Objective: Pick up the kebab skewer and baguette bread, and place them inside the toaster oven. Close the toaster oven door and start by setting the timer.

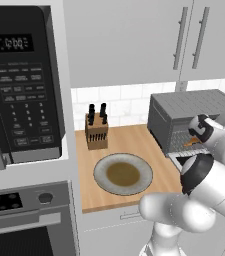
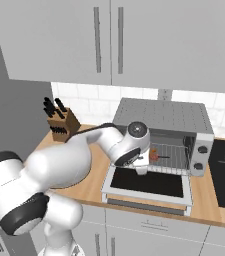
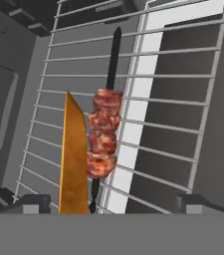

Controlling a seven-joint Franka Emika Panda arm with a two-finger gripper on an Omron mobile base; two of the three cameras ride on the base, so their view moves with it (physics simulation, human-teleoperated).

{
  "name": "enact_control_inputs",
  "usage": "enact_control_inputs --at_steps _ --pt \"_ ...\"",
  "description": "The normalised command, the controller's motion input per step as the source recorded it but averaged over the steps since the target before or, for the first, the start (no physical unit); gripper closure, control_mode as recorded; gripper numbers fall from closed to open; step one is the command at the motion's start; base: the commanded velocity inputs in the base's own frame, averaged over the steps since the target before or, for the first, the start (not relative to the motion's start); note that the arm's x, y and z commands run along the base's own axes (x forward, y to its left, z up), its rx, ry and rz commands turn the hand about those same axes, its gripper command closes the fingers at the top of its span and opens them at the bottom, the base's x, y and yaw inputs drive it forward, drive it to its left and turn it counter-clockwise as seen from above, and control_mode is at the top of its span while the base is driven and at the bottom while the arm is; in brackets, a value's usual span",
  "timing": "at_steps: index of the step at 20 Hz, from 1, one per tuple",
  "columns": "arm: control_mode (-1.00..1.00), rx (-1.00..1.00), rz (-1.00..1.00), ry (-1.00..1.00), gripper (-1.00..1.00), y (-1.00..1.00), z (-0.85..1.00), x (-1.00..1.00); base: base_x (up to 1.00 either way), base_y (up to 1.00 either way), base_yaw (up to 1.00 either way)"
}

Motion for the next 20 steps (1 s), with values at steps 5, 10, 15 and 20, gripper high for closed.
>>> enact_control_inputs --at_steps 5,10,15,20 --pt "-1.00 0.00 0.01 0.03 -1.00 -0.13 0.26 -0.44 0.00 0.00 0.00" --pt "-1.00 -0.02 0.05 0.21 -1.00 0.00 0.11 -0.37 0.00 0.00 0.00" --pt "-1.00 -0.12 0.13 0.34 -1.00 -0.09 -0.13 -0.14 0.00 0.00 0.00" --pt "-1.00 -0.04 0.16 0.24 -1.00 -0.43 -0.24 -0.48 0.00 0.00 0.00"
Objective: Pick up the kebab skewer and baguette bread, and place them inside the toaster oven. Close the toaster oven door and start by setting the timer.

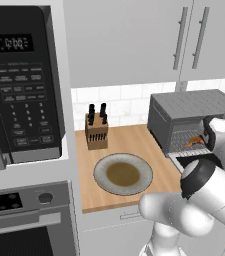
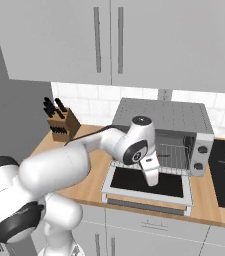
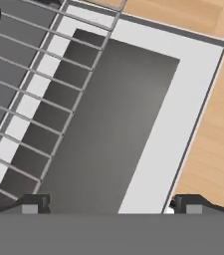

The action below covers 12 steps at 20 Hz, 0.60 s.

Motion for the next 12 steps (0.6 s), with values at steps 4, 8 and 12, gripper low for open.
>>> enact_control_inputs --at_steps 4,8,12 --pt "-1.00 0.00 0.11 0.19 -1.00 -0.27 -0.44 -0.66 0.00 0.00 0.00" --pt "-1.00 0.00 0.02 0.11 -1.00 -0.02 -0.51 -0.21 0.00 0.00 0.00" --pt "-1.00 0.01 0.04 0.13 -1.00 -0.03 -0.27 0.10 0.00 0.00 0.00"
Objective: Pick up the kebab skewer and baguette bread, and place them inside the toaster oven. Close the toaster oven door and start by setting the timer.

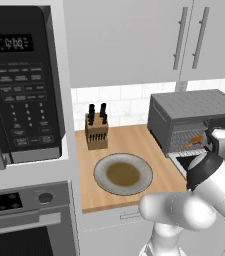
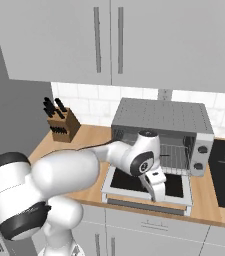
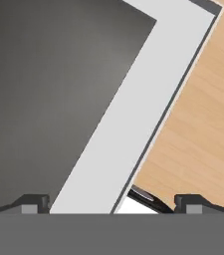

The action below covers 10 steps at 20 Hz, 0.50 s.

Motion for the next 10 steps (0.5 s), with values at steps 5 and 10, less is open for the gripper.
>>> enact_control_inputs --at_steps 5,10 --pt "-1.00 0.00 0.01 0.01 -1.00 0.00 -0.25 0.12 0.00 0.00 0.00" --pt "-1.00 0.00 0.03 0.01 -1.00 0.00 -0.40 0.07 0.00 0.00 0.00"
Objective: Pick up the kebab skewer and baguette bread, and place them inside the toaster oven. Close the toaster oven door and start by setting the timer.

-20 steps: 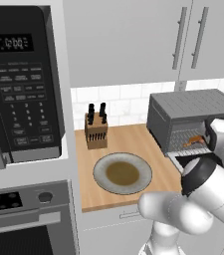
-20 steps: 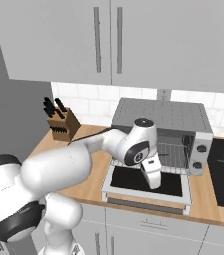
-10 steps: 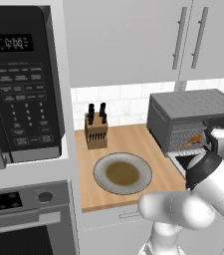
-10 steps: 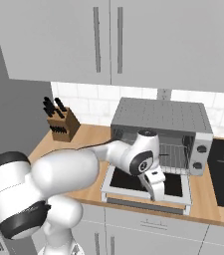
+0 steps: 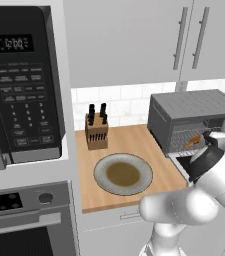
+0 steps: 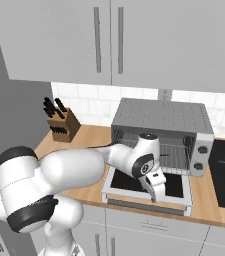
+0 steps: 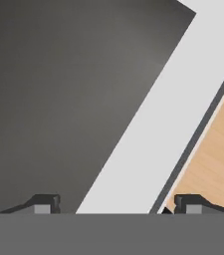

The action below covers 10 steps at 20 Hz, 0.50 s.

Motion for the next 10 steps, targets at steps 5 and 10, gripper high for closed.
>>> enact_control_inputs --at_steps 5,10 --pt "-1.00 0.00 0.00 0.00 -1.00 0.00 -0.15 0.37 0.00 0.00 0.00" --pt "-1.00 0.00 0.00 0.00 -1.00 0.02 -0.17 0.35 0.00 0.00 0.00"
